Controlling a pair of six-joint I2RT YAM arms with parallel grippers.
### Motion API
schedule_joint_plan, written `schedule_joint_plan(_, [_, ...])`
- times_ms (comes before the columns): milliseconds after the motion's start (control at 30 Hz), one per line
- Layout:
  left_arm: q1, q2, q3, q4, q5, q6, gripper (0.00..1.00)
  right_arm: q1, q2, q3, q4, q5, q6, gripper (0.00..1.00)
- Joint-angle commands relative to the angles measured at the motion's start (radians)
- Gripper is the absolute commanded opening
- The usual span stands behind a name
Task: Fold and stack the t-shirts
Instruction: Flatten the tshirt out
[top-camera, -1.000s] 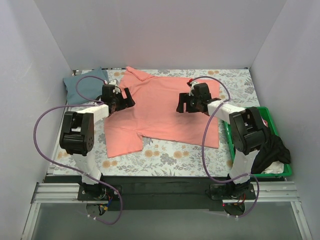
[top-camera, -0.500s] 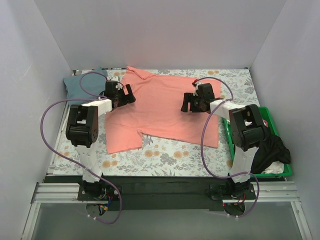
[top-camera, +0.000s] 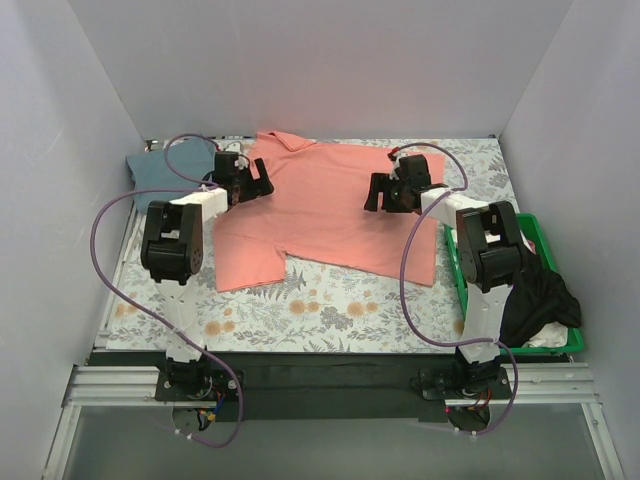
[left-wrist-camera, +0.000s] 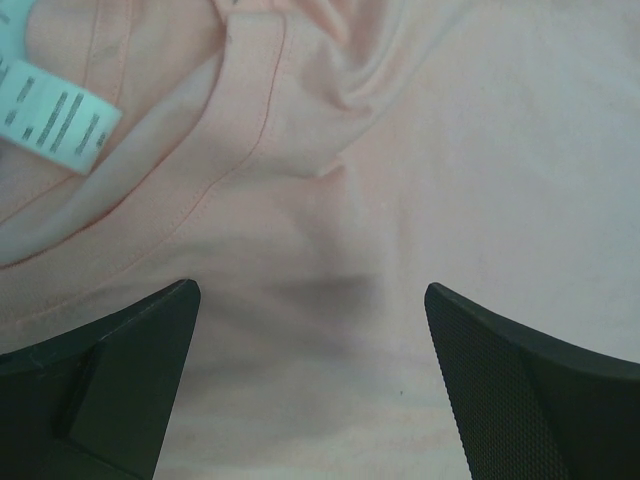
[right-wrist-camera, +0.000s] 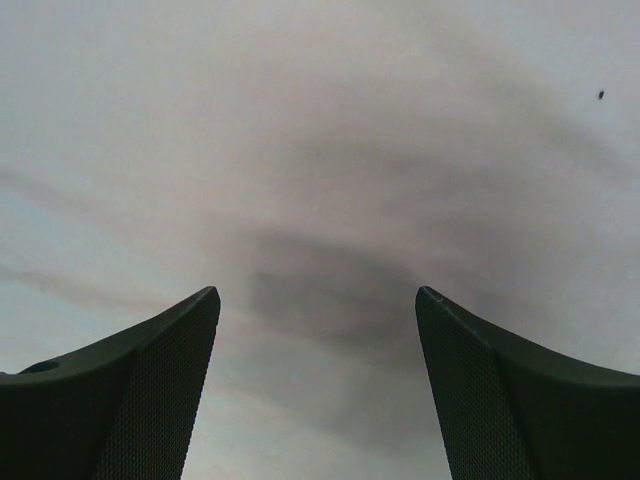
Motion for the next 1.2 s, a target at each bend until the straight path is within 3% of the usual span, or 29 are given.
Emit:
schedule_joint_plan(0, [-0.007,-0.112,-0.075,-0.062,-0.079,0.005,0.96,-0.005,-0.017,0.084,-0.027,0.002,-0.015,0.85])
schedule_joint_plan(233, [-0.039,-0.506,-0.472,-0.006,-0.404,-0.073,0.97,-0.008,-0.071,0.144,-0.026,-0.039,-0.026,0.86])
schedule_joint_plan(333, [-0.053,-0.688,-0.630,-0.046,-0.542,-0.145,0.97,-0.011,-0.094,0.138,-0.024,-0.054,-0.032,0.86])
schedule_joint_plan(467, [-0.071,-0.877,-0.736,-0.205,-0.611,-0.237,0.97,-0.017,-0.112,0.109,-0.010,-0.076,-0.030,0.87])
schedule_joint_plan(600, [-0.105,-0.893,-0.752,-0.365,-0.669,-0.352,0.93,-0.025,-0.118,0.064,0.008,-0.116,-0.021,0.87])
schedule_joint_plan(733, [-0.113,-0.920,-0.769,-0.489,-0.644,-0.444,0.74,-0.039,-0.146,0.029,0.014,-0.108,-0.021,0.86])
schedule_joint_plan(1067, [-0.134,-0.939,-0.832,-0.598,-0.555,-0.552,0.54,-0.080,-0.166,-0.014,0.060,-0.139,-0.007,0.87])
schedule_joint_plan(1167, [-0.139,-0.943,-0.836,-0.606,-0.544,-0.556,0.52,-0.086,-0.158,-0.013,0.068,-0.148,-0.001,0.87])
